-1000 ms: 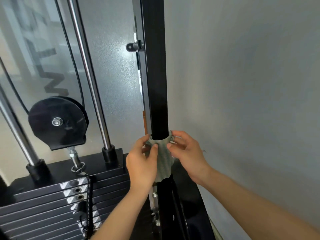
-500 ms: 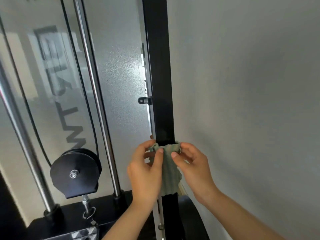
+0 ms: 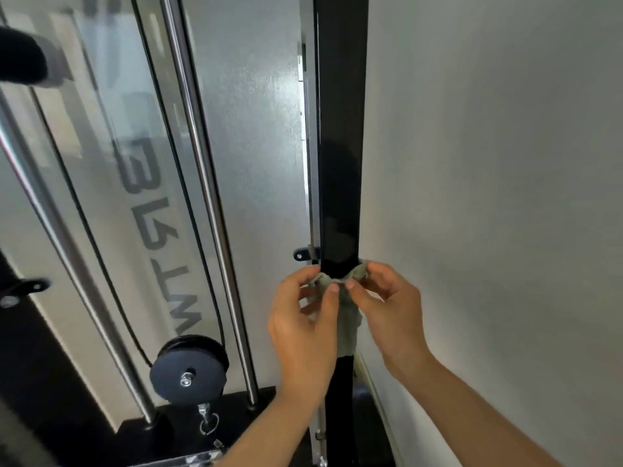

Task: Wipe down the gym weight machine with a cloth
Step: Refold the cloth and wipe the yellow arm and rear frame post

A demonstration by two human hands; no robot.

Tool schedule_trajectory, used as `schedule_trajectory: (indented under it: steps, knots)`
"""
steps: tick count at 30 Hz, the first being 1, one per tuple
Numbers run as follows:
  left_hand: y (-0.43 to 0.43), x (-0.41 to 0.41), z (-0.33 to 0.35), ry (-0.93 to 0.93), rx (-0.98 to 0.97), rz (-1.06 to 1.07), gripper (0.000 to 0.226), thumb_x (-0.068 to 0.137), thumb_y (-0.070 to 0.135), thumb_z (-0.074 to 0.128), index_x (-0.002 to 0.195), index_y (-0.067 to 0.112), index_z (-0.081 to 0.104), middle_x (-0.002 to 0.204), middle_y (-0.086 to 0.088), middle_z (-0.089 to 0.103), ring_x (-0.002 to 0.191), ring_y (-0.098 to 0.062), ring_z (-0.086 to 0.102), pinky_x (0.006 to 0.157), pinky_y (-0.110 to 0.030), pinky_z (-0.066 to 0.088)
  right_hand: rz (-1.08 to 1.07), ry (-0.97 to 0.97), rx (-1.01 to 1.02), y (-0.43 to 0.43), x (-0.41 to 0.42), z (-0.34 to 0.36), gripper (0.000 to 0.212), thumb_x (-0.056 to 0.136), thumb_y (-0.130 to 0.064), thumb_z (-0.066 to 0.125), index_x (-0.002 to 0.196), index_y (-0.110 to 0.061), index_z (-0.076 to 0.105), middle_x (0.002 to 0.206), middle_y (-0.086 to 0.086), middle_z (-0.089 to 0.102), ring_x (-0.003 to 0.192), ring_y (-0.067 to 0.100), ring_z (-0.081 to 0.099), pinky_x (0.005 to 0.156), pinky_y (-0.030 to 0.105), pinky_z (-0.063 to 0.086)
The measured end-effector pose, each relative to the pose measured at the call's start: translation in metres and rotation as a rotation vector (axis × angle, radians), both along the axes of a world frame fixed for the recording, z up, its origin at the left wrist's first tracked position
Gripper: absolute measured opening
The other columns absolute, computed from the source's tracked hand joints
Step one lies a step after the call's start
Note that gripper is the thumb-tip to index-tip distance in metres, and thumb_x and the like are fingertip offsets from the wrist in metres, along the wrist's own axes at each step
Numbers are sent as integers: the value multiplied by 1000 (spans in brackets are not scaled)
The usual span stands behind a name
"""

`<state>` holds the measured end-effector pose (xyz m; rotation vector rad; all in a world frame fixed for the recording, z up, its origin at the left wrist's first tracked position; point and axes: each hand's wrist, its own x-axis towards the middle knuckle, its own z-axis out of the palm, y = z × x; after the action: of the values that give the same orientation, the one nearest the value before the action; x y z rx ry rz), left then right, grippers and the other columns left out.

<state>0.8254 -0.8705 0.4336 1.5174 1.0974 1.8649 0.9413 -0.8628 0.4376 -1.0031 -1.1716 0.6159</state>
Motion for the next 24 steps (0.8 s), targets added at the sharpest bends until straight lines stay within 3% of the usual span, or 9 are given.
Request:
schedule_trajectory:
  steps: [11, 15, 19, 24]
  knots:
    - [-7, 9, 123, -29, -248, 62, 22, 95, 10, 68, 115, 20, 65, 104, 10, 68, 95, 3, 65, 75, -11, 53, -23, -37, -212, -11, 8, 125, 17, 93, -13, 70, 109, -18, 72, 100, -7, 75, 97, 8, 70, 95, 32, 56]
    - [-10, 12, 169, -36, -317, 88, 23, 95, 8, 65, 115, 19, 66, 103, 13, 68, 93, 2, 65, 78, -13, 54, -12, -32, -260, -14, 10, 178, 18, 92, -10, 70, 108, -17, 72, 100, -3, 74, 96, 11, 70, 93, 31, 57]
    - [-9, 13, 218, -59, -351, 97, 24, 94, 8, 66, 115, 20, 66, 104, 10, 69, 93, -3, 67, 82, -18, 56, 1, -17, -257, -14, 10, 235, 29, 89, -4, 72, 98, -32, 69, 99, -7, 74, 94, 7, 70, 86, 22, 55]
    - [-5, 14, 289, -84, -337, 104, 24, 93, 7, 67, 114, 19, 67, 103, 10, 70, 94, -6, 68, 85, -25, 59, -5, 4, -240, -13, 11, 303, 29, 87, 2, 72, 105, -21, 71, 100, -1, 74, 96, 13, 71, 85, 26, 58]
